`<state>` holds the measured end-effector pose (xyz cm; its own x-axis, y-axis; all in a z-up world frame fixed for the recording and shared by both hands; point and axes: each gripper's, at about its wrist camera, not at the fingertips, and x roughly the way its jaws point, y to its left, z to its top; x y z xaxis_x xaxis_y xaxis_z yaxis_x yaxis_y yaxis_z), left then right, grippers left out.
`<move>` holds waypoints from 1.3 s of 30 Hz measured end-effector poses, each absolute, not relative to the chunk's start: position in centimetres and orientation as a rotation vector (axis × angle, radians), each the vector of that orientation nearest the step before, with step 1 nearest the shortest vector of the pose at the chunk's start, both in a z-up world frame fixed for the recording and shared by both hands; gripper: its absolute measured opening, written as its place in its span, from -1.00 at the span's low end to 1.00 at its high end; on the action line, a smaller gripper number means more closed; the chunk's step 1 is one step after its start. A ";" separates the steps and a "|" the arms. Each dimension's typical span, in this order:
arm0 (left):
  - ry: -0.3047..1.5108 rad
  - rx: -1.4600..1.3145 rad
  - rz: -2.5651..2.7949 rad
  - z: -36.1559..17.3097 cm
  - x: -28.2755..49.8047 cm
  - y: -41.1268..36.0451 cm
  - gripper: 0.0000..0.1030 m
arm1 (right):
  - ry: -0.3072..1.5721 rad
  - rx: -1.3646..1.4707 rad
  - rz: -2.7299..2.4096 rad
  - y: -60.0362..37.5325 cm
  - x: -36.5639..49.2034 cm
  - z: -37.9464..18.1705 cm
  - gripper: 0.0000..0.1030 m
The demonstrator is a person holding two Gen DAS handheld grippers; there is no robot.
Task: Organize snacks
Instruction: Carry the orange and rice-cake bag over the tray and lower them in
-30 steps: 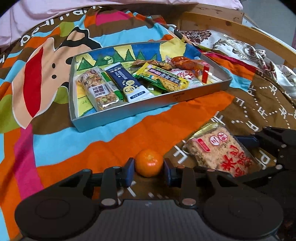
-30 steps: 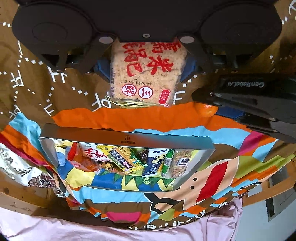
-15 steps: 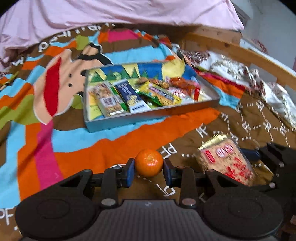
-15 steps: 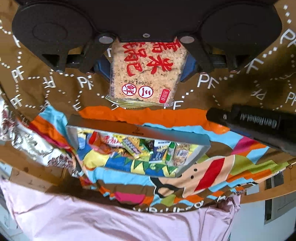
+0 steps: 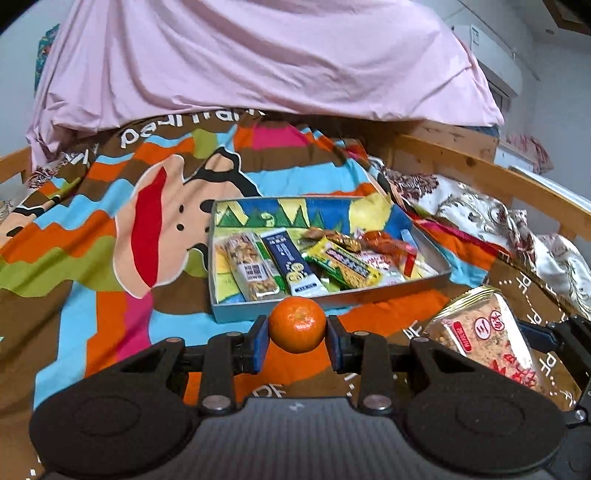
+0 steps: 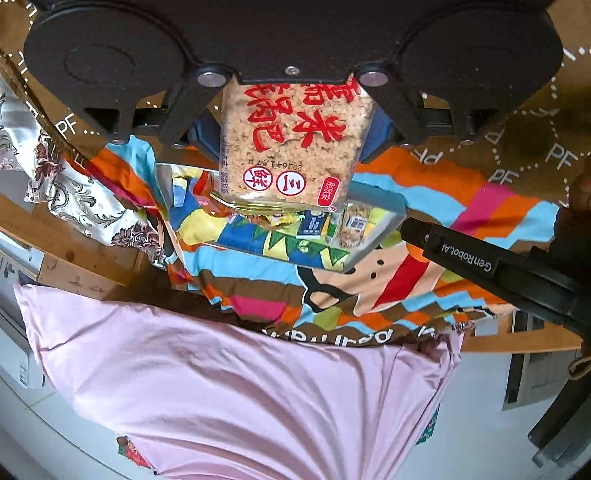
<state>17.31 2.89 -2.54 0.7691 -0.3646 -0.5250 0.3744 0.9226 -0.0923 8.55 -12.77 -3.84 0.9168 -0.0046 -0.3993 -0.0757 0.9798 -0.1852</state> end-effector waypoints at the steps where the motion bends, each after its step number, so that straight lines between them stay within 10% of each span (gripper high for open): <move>1: 0.562 0.017 -0.396 -2.4 17.3 2.9 -0.31 | 0.406 -0.196 0.038 -12.8 8.6 -3.8 0.52; 39: 0.569 -0.074 -0.447 -7.9 36.7 -1.7 -0.31 | 0.473 -0.167 0.032 -18.4 35.1 -7.3 0.52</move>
<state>36.71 -1.73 -7.93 0.7497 -0.4285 -0.5043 0.3883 0.9019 -0.1892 35.12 -18.44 -7.31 0.8899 -0.0081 -0.4560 -0.0693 0.9858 -0.1528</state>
